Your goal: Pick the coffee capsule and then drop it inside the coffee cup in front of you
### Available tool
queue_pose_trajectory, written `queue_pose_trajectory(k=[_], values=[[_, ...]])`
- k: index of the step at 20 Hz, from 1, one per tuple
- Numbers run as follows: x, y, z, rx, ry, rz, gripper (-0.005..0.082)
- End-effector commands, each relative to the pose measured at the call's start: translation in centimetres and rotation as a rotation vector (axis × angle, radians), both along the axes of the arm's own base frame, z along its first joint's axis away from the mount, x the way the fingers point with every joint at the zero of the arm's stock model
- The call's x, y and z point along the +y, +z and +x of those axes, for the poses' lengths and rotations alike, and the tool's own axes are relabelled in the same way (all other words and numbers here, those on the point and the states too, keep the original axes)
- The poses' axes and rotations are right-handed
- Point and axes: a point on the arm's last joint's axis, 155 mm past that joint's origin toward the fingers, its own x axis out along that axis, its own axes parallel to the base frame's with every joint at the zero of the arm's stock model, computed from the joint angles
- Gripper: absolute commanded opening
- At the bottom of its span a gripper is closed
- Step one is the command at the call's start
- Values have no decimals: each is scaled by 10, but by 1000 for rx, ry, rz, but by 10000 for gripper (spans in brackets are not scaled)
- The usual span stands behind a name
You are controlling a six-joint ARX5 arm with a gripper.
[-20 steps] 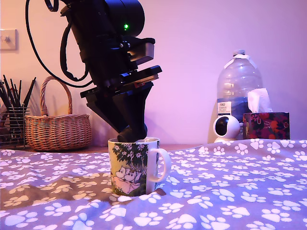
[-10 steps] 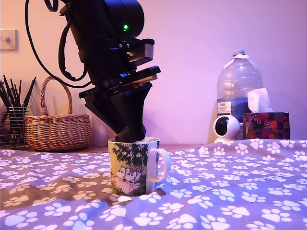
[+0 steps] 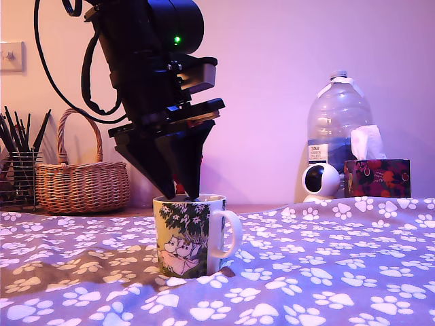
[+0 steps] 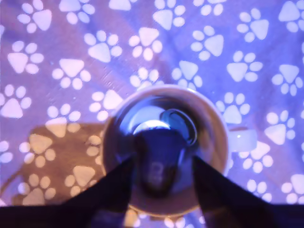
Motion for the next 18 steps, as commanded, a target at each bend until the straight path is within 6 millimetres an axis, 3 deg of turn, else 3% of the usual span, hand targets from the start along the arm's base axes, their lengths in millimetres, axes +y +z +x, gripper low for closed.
queue_pose_trajectory(k=[1,9,11,13,17,18], values=[[-1,1,4,-5,1,1,662],[-1,7,5,-19,-9,-7,654],[-1,15,5,-36,-15,-17,613],[-1,25,5,-56,-16,-34,497],[-2,48,1,-88,-21,-77,21],[-1,54,0,-97,-21,-86,-22]])
